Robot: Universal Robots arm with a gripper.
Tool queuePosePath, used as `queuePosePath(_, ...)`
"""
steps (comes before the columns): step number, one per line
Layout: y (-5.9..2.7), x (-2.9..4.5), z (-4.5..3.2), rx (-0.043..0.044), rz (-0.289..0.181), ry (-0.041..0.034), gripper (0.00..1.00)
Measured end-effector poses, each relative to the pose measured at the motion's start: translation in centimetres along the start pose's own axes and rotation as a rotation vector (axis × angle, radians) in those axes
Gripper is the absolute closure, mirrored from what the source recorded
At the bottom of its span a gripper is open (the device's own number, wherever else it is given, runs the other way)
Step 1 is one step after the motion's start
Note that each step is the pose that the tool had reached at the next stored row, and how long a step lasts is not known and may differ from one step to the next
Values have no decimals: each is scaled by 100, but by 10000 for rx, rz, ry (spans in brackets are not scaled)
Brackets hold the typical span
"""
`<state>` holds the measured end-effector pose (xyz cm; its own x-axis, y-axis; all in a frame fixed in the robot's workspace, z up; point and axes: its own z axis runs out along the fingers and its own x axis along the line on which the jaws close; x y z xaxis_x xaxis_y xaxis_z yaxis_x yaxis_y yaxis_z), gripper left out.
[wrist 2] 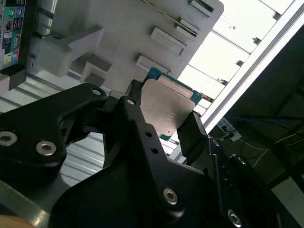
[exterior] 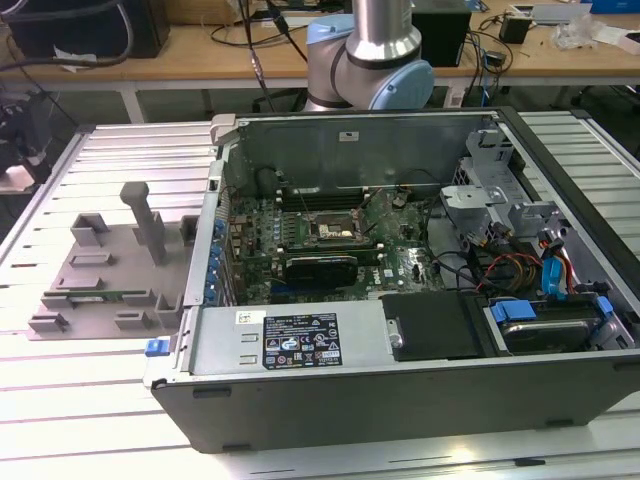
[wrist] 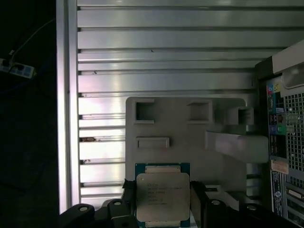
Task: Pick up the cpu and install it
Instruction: 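Pick up the cpu and move it towards the insertion slot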
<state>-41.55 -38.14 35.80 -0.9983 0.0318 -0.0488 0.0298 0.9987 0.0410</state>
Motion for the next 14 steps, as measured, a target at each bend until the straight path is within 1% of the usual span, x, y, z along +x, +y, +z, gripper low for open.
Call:
queuePosePath(1,2,-3,-52,1,0,1,45)
queuePosePath(2,4,-4,-89,1,0,1,45)
queuePosePath(7,8,-10,-209,1,0,0,45)
queuePosePath(9,11,-14,-276,1,0,0,45)
queuePosePath(10,12,-15,-296,1,0,1,45)
queuePosePath(11,14,-17,-339,0,0,1,45)
queuePosePath(12,16,-20,-399,1,0,1,45)
queuePosePath(14,18,-22,-454,1,-1,0,45)
